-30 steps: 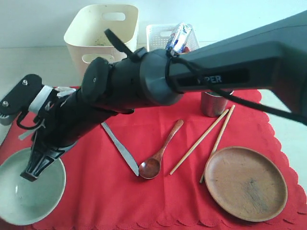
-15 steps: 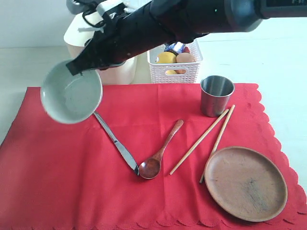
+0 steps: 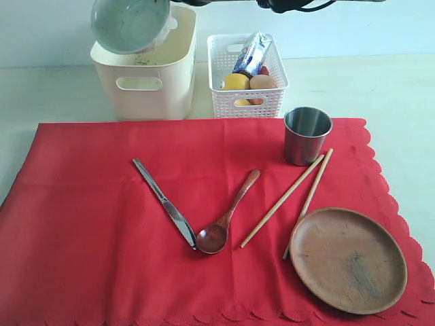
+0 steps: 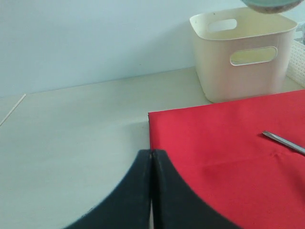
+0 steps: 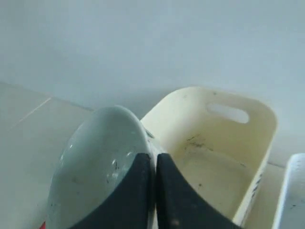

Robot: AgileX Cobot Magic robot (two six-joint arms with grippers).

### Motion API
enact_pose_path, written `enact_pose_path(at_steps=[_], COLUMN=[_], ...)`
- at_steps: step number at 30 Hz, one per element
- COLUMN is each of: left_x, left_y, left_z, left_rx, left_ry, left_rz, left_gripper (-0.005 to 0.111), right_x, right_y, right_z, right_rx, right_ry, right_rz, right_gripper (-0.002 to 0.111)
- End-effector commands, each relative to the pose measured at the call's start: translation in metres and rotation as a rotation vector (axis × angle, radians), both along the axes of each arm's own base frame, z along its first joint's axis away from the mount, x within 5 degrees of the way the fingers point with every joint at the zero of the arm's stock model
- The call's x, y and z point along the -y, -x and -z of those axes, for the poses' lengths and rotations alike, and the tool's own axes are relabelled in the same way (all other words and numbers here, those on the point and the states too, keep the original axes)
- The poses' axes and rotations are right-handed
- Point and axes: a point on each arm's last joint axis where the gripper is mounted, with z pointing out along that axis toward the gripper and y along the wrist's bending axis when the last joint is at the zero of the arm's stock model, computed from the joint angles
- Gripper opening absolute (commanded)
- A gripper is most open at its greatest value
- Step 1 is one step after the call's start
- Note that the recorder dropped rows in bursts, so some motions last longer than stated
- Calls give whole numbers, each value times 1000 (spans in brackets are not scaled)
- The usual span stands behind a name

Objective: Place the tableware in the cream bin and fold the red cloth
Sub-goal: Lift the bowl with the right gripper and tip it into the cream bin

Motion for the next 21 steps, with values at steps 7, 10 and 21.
enact_pose_path(at_steps=[7,10,21], left_x=[0,0,0], left_y=[0,0,0], left_z=[0,0,0], left_rx=[10,10,10], left_ry=[6,6,6], left_rz=[-3,-3,-3], left_gripper=[0,0,0], right_x=[13,15,2], right_y=[-24,-28,-35], right_z=[24,31,39], right_rx=[-42,-51,-68], right_ry=[-115,-132,-135], right_rz=[291,335,286], right_gripper=[0,0,0])
